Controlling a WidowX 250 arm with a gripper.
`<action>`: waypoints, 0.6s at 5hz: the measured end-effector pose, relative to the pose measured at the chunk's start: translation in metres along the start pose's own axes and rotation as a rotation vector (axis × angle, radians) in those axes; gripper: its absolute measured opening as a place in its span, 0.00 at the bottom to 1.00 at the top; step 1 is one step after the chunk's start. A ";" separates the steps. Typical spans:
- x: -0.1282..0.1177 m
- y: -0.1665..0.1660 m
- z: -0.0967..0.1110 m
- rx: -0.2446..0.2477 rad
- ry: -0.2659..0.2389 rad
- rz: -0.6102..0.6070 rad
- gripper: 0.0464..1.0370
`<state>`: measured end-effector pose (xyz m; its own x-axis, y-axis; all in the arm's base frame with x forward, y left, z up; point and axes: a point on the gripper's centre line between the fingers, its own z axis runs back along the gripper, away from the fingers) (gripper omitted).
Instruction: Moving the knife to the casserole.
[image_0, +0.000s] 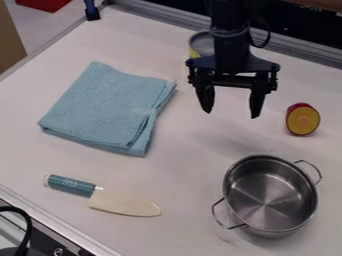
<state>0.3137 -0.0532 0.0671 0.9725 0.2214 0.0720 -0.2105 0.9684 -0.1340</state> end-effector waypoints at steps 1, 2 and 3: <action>-0.005 0.003 -0.009 0.006 0.033 -0.002 0.96; -0.024 0.014 -0.015 -0.018 0.083 -0.148 0.96; -0.039 0.035 -0.003 -0.004 0.056 -0.372 0.96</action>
<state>0.2690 -0.0276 0.0570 0.9864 -0.1519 0.0626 0.1582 0.9810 -0.1127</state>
